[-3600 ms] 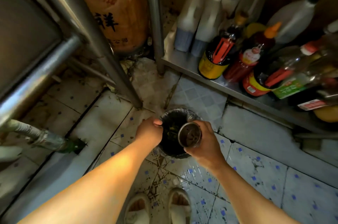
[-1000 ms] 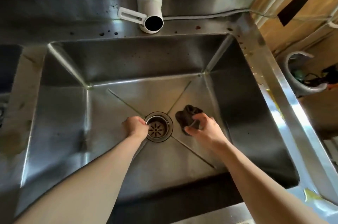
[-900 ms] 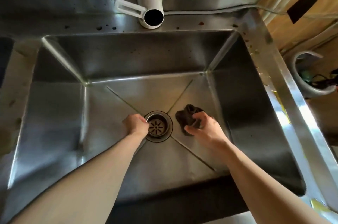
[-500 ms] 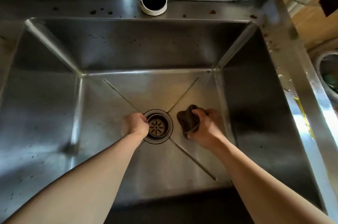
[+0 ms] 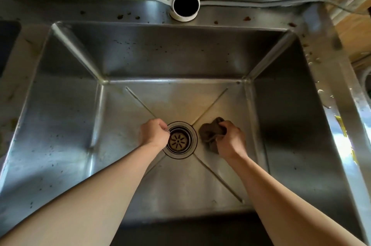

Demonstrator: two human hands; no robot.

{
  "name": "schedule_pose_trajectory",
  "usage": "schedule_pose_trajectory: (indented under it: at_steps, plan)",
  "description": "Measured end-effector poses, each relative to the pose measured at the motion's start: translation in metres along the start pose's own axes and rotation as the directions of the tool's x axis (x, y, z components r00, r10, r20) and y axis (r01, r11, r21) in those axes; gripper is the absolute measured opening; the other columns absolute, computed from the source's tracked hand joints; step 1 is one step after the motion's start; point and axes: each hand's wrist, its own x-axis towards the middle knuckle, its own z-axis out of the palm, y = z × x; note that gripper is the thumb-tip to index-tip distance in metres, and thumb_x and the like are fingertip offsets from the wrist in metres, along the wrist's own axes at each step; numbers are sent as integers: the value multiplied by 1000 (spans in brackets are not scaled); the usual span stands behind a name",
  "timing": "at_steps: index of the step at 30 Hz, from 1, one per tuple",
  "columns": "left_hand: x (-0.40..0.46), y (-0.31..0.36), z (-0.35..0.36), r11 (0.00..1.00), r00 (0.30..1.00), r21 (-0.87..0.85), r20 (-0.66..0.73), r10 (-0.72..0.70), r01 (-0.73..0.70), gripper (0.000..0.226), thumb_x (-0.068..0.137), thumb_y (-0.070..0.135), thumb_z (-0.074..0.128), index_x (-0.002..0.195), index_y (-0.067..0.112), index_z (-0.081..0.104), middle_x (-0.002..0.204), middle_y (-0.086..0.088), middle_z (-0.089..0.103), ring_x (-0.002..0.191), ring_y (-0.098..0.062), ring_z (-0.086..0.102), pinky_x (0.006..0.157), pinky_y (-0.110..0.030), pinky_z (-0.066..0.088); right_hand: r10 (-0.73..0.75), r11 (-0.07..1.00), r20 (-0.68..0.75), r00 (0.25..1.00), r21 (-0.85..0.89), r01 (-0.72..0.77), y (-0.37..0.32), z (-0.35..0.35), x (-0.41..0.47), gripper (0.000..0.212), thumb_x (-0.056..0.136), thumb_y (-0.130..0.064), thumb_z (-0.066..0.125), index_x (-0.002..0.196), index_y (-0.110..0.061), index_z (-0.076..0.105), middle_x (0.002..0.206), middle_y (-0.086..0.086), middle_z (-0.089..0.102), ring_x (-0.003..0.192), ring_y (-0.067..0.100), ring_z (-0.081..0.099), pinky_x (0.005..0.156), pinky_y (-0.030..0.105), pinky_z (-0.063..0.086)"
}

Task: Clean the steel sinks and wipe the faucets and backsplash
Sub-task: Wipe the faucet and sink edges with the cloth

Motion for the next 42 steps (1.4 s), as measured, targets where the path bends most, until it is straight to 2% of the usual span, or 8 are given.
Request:
schedule_pose_trajectory:
  at_steps: [6,10,13,19,25,28,36,42]
  plan:
    - [-32,24,-35,954,966,-290,260,2,76,6,90,18,62,90,24,61,91,2,69,73,-16,69,63,-24,49,-59,966,50,997,254,44,-22,-35,-31,21,89,-5,55,105,-19,53,94,1,60,86,18,56,58,16,40]
    - [-60,44,-68,858,857,-467,511,62,216,14,97,31,51,108,24,56,96,4,63,82,-21,66,71,-28,44,-136,945,83,987,310,104,-50,-51,-58,18,91,-9,56,104,-20,59,94,6,66,87,22,61,74,31,51]
    - [-70,51,-79,798,767,-520,630,118,305,9,97,29,51,102,24,56,96,-6,65,74,-21,65,66,-29,48,-202,953,97,975,248,173,-61,-54,-65,19,93,-13,54,109,-14,64,95,4,66,88,19,60,77,27,47]
    - [-77,49,-89,809,860,-546,499,106,218,9,93,3,55,90,11,54,73,-7,63,46,-9,60,44,-20,50,-313,941,-65,948,113,318,-72,-61,-88,18,93,-12,55,96,-12,73,81,-1,65,73,13,56,57,-1,33]
    - [-75,45,-104,804,896,-554,440,62,216,14,91,4,58,100,9,49,68,-9,59,39,-8,55,39,-19,48,-209,969,-113,971,108,221,-77,-66,-88,18,88,-19,64,79,-3,68,73,7,64,69,20,55,53,18,35]
    - [-78,42,-111,830,890,-516,454,54,213,10,92,3,53,96,11,49,68,-9,57,39,-10,55,41,-19,48,-157,976,-40,987,149,162,-87,-71,-86,22,93,-24,55,78,-8,61,81,10,62,80,27,59,70,30,47]
    - [-92,39,-117,838,862,-466,507,-10,284,18,96,13,46,83,8,58,59,-6,63,44,-13,60,51,-25,49,-115,924,-106,988,354,145,-114,-85,-94,18,94,-23,49,83,-11,51,85,13,61,84,34,60,78,50,53]
    - [-101,33,-133,882,821,-309,554,-138,356,23,100,26,42,118,14,51,102,-10,62,68,-22,64,76,-36,49,-220,823,1,975,537,185,-134,-115,-114,23,99,-18,46,76,-16,47,75,6,50,76,23,49,66,38,45]
